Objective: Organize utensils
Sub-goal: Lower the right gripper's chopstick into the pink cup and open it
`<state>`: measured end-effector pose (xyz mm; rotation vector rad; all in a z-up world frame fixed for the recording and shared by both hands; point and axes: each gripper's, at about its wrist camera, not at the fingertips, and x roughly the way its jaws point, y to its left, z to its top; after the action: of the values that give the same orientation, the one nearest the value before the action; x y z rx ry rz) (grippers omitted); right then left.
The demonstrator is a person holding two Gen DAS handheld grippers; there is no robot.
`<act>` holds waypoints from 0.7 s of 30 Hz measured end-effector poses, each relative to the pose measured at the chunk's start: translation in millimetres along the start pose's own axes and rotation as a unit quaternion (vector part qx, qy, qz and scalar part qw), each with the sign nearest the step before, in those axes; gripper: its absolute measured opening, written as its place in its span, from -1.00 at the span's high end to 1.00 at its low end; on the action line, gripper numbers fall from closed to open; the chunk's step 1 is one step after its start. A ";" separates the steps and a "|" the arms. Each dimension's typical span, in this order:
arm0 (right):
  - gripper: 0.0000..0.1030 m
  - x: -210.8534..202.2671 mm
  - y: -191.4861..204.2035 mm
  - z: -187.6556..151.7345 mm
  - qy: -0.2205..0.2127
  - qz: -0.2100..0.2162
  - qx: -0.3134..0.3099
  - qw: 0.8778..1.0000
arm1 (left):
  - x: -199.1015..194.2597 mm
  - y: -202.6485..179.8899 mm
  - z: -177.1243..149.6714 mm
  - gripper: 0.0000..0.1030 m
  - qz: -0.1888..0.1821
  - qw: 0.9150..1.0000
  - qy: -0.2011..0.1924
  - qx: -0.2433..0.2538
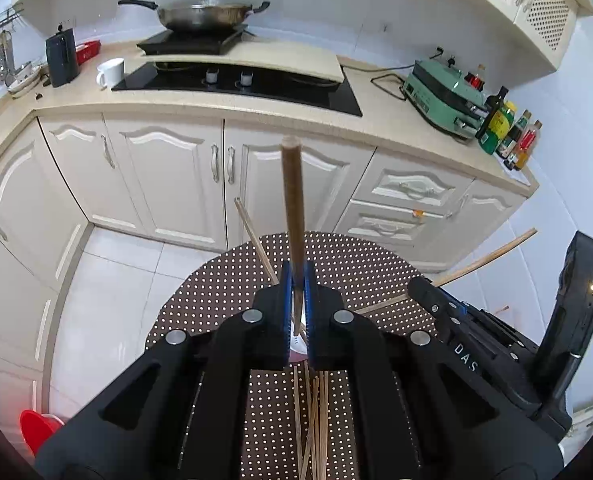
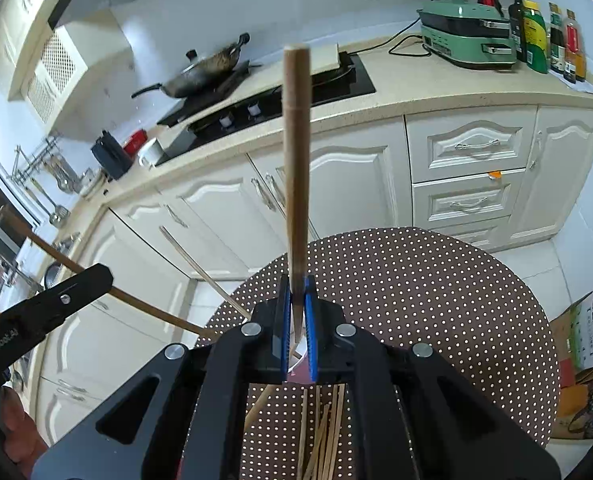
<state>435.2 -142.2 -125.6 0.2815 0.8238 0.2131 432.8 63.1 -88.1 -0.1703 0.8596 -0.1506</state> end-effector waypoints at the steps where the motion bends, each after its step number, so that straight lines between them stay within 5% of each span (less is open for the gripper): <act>1: 0.89 2.1 0.2 -0.4 0.003 -0.001 -0.002 1.000 | 6.4 1.5 -1.0 0.89 0.000 1.000 0.007 -0.003; 21: 0.83 50.0 -2.3 -7.9 0.070 -0.014 0.001 0.997 | 77.7 30.2 -22.5 0.88 -0.036 0.996 0.058 -0.052</act>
<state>462.5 -128.4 -166.0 0.2598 0.9655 0.2071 467.6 75.0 -166.2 -0.2917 0.9777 -0.1852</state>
